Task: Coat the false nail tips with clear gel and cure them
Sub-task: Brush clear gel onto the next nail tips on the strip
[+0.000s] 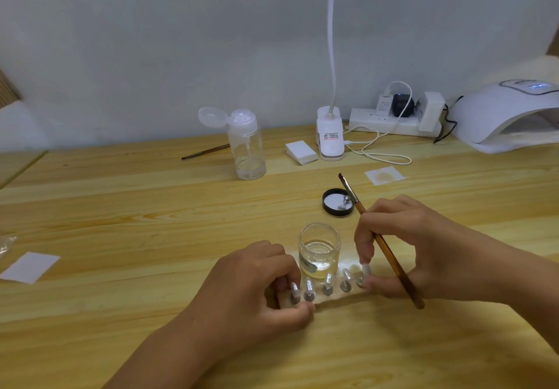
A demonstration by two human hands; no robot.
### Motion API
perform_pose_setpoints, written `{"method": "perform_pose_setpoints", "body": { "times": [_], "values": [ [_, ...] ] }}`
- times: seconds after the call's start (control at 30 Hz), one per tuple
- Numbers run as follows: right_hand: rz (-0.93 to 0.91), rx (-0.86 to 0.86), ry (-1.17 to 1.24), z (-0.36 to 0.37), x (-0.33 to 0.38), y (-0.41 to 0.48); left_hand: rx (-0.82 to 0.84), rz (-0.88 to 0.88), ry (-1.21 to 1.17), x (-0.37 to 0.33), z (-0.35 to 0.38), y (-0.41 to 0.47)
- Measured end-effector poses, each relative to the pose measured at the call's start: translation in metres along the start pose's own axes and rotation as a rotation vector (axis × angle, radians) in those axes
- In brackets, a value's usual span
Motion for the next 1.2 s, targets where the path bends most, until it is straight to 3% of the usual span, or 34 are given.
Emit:
{"method": "perform_pose_setpoints", "body": {
  "times": [0.1,0.23,0.33,0.5,0.77,0.97,1.2],
  "values": [
    [0.018,-0.057,-0.018,-0.007,-0.005,-0.001,-0.003,-0.005,-0.008,0.0,-0.001,0.0],
    [-0.067,-0.399,0.035,-0.026,0.005,-0.004,-0.04,0.032,0.094,-0.004,-0.002,0.0],
    [-0.174,-0.548,0.124,-0.022,0.024,-0.005,-0.173,0.123,0.254,-0.013,-0.01,-0.001],
    [-0.219,-0.606,0.255,-0.005,0.041,-0.005,-0.458,0.231,0.217,-0.025,-0.027,-0.008],
    [-0.197,-0.651,0.234,0.006,0.049,-0.004,-0.535,0.31,0.242,-0.031,-0.026,-0.012],
    [-0.116,-0.739,0.34,0.002,0.033,-0.006,-0.553,0.136,0.06,-0.013,-0.029,-0.009],
    [-0.028,-0.792,0.568,-0.007,0.013,-0.004,-0.382,-0.202,-0.362,0.023,-0.014,0.0]
  ]
}}
Point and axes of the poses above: each hand's wrist, its own y-axis towards the middle knuckle, its own z-axis out of the palm, x = y × z, the point moved 7 cm from there along y, towards the middle knuckle, and after that the axes turned 1 degree about x, right-handed, at the moved point
